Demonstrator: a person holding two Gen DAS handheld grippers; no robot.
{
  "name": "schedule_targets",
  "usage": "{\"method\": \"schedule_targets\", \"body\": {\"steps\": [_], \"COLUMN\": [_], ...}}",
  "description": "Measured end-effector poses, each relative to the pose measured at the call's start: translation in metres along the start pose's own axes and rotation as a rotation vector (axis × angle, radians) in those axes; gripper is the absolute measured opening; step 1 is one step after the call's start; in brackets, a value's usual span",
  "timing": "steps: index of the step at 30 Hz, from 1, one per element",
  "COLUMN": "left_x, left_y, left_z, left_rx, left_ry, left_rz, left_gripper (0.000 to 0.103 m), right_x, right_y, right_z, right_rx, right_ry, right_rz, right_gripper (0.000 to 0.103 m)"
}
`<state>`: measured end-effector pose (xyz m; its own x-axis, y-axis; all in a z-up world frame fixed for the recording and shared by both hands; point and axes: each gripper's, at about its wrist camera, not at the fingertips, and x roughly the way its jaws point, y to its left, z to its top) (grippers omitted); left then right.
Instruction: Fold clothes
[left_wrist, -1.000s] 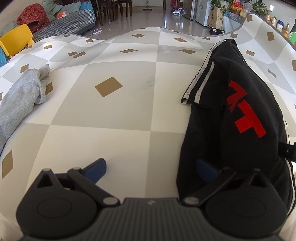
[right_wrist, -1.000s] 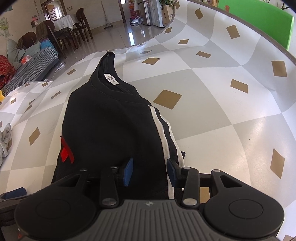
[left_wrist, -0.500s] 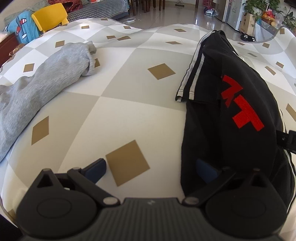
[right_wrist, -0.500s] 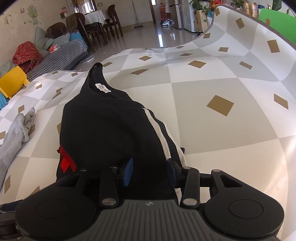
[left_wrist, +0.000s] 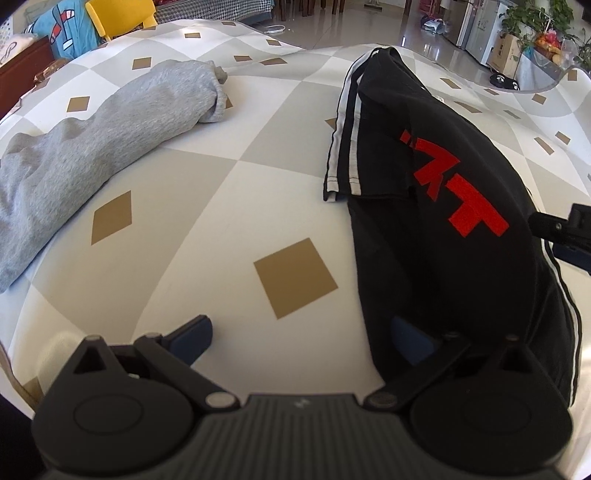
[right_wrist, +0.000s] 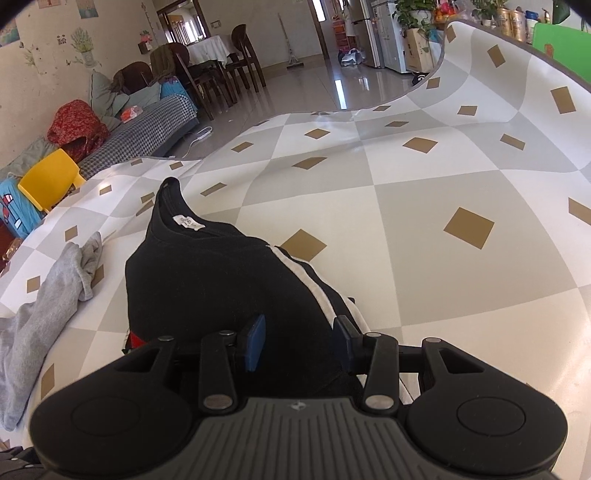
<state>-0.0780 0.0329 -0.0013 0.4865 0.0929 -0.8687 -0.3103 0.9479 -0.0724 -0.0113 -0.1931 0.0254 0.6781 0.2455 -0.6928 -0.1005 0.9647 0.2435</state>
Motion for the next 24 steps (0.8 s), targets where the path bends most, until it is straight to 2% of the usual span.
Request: {"method": "schedule_targets", "body": {"steps": [3, 8, 13, 19, 24], "left_x": [-0.001, -0.003, 0.003, 0.014, 0.029], "left_y": [0.007, 0.010, 0.004, 0.005, 0.003], "left_z": [0.007, 0.025, 0.045, 0.058, 0.064], "left_rx": [-0.056, -0.090, -0.035, -0.038, -0.035], "left_ry": [-0.017, -0.069, -0.110, -0.107, -0.097], "left_rz": [-0.034, -0.053, -0.007, -0.079, -0.085], "left_gripper": [0.103, 0.103, 0.103, 0.103, 0.103], "right_x": [-0.008, -0.012, -0.014, -0.015, -0.014], "right_y": [-0.006, -0.013, -0.020, -0.031, -0.028], "right_z": [0.003, 0.002, 0.000, -0.002, -0.007], "right_rx": [0.017, 0.029, 0.047, 0.109, 0.067], "right_ry": [-0.005, 0.027, 0.060, 0.102, 0.126], "right_rz": [-0.011, -0.017, -0.016, -0.004, -0.018], "right_gripper": [0.041, 0.043, 0.043, 0.043, 0.043]}}
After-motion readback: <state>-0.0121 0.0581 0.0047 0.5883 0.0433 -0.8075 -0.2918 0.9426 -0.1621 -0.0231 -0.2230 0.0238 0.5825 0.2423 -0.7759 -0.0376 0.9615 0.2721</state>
